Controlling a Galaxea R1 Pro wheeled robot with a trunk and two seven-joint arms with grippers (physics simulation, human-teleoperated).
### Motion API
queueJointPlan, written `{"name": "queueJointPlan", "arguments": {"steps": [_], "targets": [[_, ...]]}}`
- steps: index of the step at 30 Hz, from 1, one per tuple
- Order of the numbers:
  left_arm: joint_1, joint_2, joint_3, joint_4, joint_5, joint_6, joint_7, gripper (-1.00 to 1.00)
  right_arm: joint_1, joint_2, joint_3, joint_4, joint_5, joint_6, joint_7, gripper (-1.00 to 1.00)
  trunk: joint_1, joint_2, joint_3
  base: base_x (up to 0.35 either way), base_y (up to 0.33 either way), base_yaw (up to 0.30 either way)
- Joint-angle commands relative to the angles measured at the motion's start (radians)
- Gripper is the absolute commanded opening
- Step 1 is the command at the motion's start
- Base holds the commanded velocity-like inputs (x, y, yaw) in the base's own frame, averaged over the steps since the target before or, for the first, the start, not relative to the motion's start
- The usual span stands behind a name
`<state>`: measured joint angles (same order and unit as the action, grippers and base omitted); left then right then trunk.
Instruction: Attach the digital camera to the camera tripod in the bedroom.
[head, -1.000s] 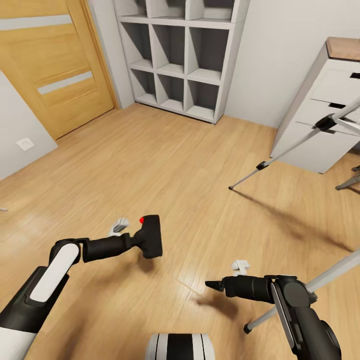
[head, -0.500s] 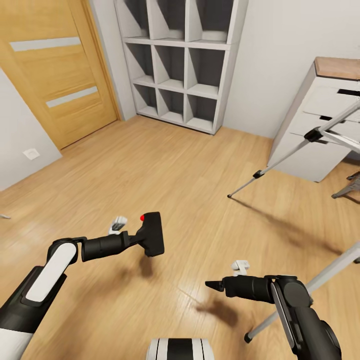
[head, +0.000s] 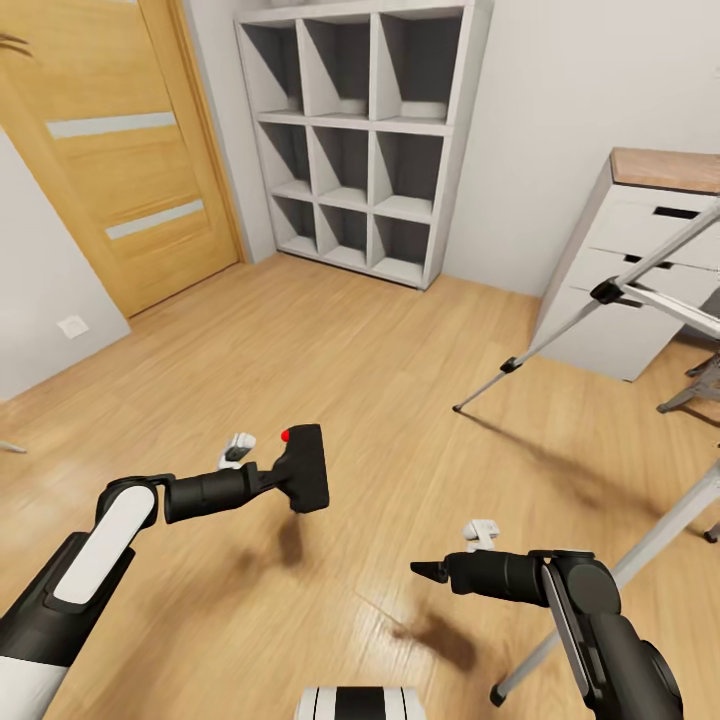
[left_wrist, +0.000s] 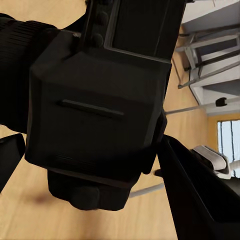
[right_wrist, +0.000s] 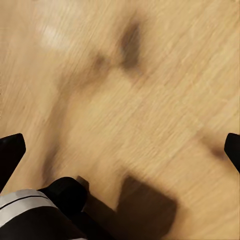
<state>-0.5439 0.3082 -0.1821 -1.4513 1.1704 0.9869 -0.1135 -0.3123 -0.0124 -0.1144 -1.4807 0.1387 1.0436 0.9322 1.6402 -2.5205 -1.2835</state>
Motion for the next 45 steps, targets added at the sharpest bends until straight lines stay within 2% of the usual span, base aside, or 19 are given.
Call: {"name": "queueJointPlan", "arguments": {"steps": [1, 15, 28, 35, 37, 42, 45], "targets": [[-0.001, 0.000, -0.001, 0.000, -0.010, 0.001, -0.010, -1.00, -0.001, 0.000, -0.001, -0.001, 0.011, 0.004, 0.011, 1.00, -0.001, 0.000, 0.003, 0.000, 0.000, 0.000], [0.000, -0.001, -0.004, -0.001, -0.012, 0.001, 0.047, -1.00, -0.001, 0.000, -0.002, -0.001, 0.010, 0.004, 0.013, 1.00, -0.007, 0.003, 0.057, 0.000, 0.000, 0.000], [0.000, -0.001, -0.004, 0.008, -0.012, 0.001, 0.057, -1.00, -0.001, 0.000, -0.005, -0.001, 0.009, 0.004, 0.015, 1.00, -0.013, 0.006, 0.108, 0.000, 0.000, 0.000], [-0.001, -0.004, -0.005, 0.036, -0.007, 0.000, 0.056, -1.00, -0.001, -0.001, -0.028, -0.001, 0.002, 0.004, 0.017, 1.00, -0.016, 0.008, 0.135, 0.000, 0.000, 0.000], [-0.001, -0.022, -0.005, 0.068, -0.010, 0.000, 0.056, -1.00, -0.001, -0.001, -0.031, -0.001, 0.001, 0.004, 0.018, 1.00, -0.017, 0.008, 0.142, 0.000, 0.000, 0.000], [-0.001, -0.051, -0.004, 0.083, -0.011, -0.003, 0.058, -1.00, -0.001, -0.001, -0.030, -0.003, 0.001, 0.004, 0.018, 1.00, -0.019, 0.010, 0.162, 0.000, 0.000, 0.000], [-0.001, -0.071, -0.004, 0.108, -0.011, -0.029, 0.057, -1.00, -0.001, -0.002, -0.031, -0.006, 0.001, 0.004, 0.018, 1.00, -0.020, 0.010, 0.173, 0.000, 0.000, 0.000]]}}
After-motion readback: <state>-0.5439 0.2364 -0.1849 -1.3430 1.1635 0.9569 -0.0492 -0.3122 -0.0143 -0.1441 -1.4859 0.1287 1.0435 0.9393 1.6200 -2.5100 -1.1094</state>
